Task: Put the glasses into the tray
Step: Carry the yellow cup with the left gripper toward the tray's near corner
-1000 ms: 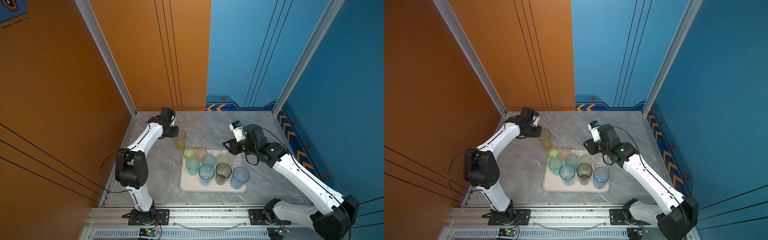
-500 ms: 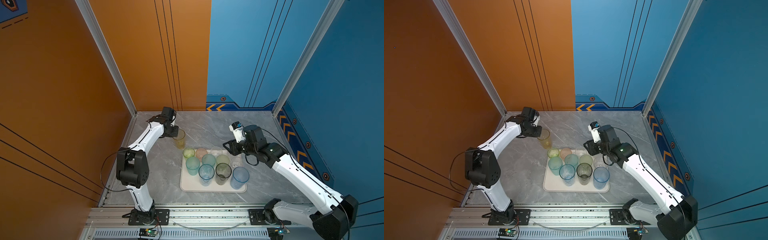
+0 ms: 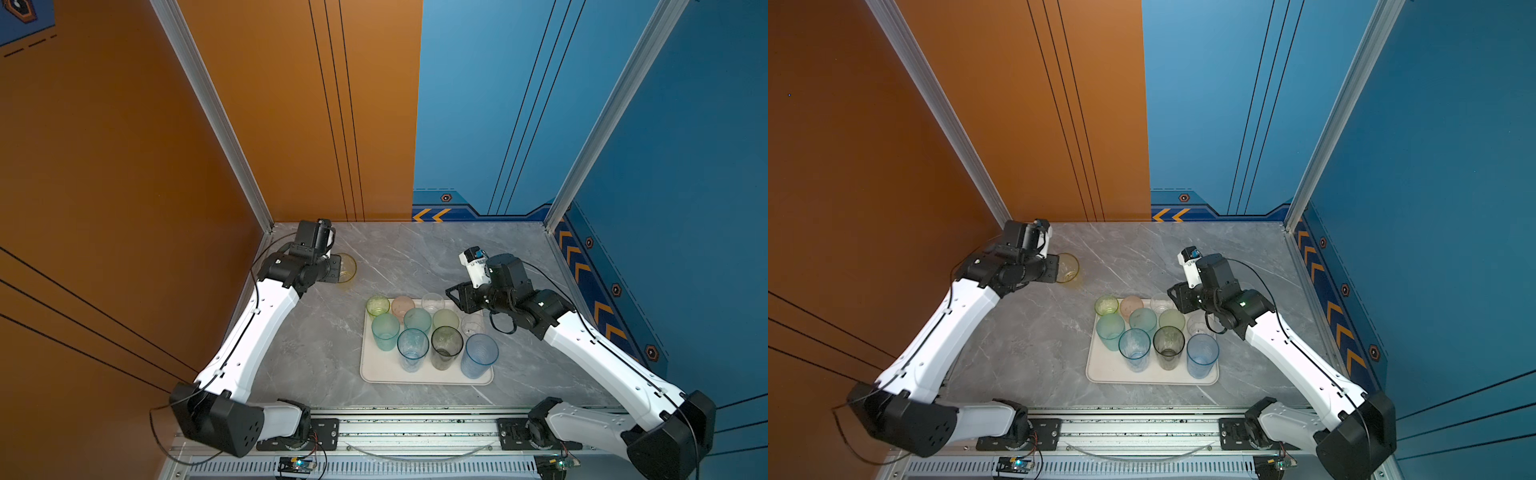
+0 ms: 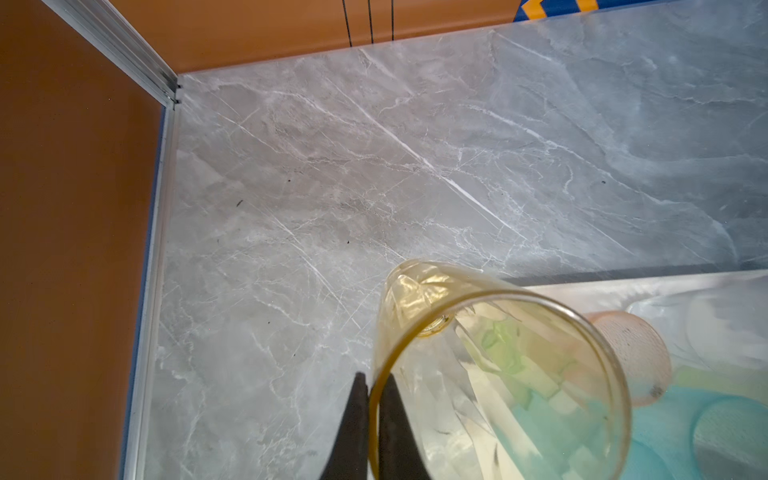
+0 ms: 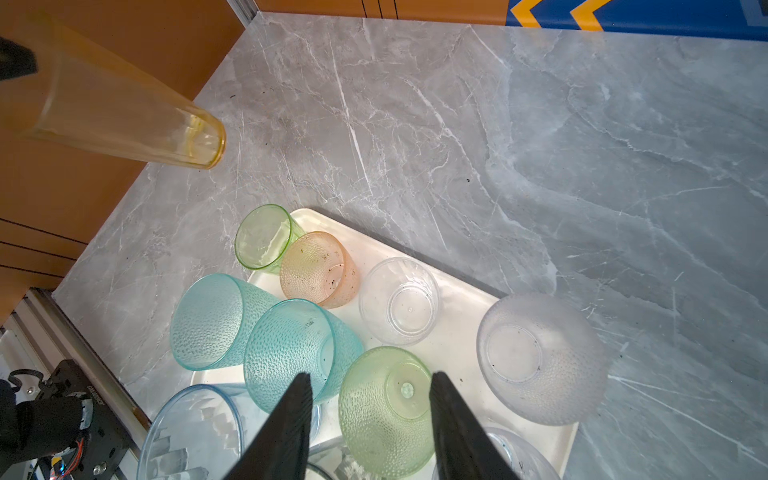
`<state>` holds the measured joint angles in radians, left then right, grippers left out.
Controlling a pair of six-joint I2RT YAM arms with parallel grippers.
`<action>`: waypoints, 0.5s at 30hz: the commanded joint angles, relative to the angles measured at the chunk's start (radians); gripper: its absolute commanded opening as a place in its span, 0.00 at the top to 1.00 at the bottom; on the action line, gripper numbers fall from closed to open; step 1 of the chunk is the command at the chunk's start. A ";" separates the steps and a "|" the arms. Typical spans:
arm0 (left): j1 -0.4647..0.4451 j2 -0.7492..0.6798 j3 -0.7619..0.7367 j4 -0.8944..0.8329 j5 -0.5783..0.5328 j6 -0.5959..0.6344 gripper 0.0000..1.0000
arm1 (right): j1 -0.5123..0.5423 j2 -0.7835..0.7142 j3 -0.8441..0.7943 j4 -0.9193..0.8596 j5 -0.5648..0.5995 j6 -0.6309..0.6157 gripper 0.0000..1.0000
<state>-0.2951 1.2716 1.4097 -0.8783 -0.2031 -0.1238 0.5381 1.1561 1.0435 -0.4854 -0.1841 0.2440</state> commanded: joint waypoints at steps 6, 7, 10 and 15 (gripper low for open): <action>-0.184 -0.171 0.022 -0.240 -0.037 -0.074 1.00 | -0.005 -0.085 -0.034 0.023 -0.006 0.060 0.55; -0.216 -0.187 0.030 -0.274 -0.053 -0.086 1.00 | -0.004 -0.094 -0.036 0.021 -0.007 0.066 0.55; -0.289 -0.231 0.033 -0.345 -0.079 -0.127 1.00 | -0.004 -0.126 -0.040 0.009 -0.007 0.086 0.55; -0.392 -0.276 -0.026 -0.395 -0.065 -0.197 1.00 | 0.006 -0.171 -0.046 -0.009 0.001 0.116 0.55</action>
<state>-0.6510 1.0138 1.4090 -1.2087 -0.2436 -0.2562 0.5377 1.0122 1.0122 -0.4858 -0.1837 0.3237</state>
